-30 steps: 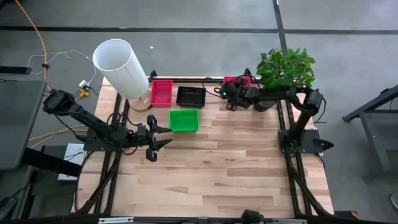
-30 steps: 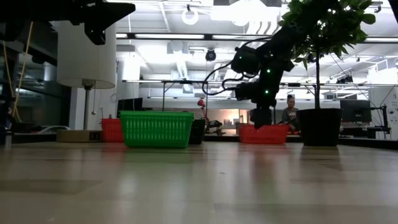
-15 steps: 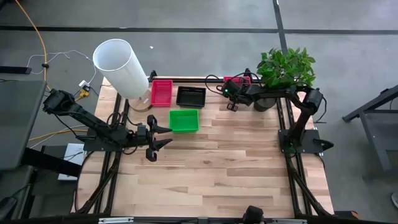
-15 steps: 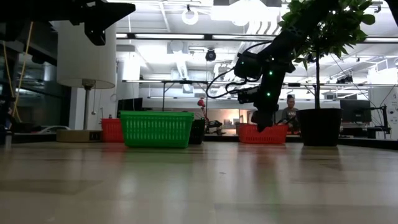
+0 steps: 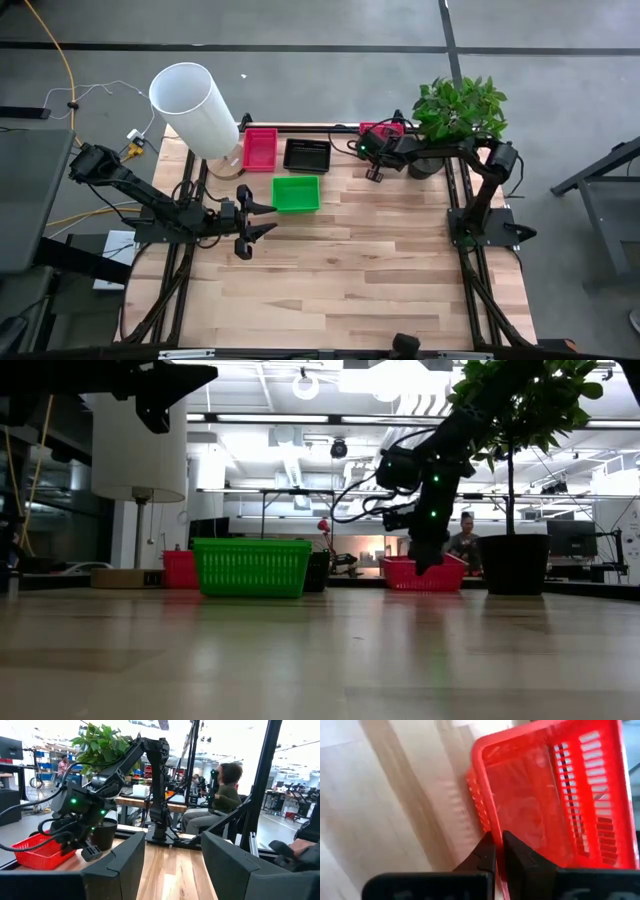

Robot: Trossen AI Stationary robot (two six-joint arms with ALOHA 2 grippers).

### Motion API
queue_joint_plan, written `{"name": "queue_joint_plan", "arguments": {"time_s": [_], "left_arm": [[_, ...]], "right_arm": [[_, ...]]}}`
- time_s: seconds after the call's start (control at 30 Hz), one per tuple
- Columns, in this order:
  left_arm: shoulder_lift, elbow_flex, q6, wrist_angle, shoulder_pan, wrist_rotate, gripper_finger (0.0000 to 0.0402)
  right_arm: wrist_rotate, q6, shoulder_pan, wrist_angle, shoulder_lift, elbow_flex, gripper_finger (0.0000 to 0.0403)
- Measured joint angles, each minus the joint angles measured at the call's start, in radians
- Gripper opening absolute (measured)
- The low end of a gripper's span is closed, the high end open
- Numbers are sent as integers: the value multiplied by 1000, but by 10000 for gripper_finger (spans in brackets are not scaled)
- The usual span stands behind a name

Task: Stack baskets by color
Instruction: Stack the right red basket on top of the left red basket

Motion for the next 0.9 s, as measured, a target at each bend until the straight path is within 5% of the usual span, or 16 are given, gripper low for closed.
{"name": "queue_joint_plan", "arguments": {"time_s": [0.4,0.7,0.9], "left_arm": [[0,0,7,13,-2,85,183],[0,0,10,144,-4,195,183],[0,1,8,165,-3,199,183]], "right_arm": [[92,-82,224,37,-176,-2,0],[107,-423,416,247,-179,10,0],[91,-617,454,262,-90,164,0]]}}
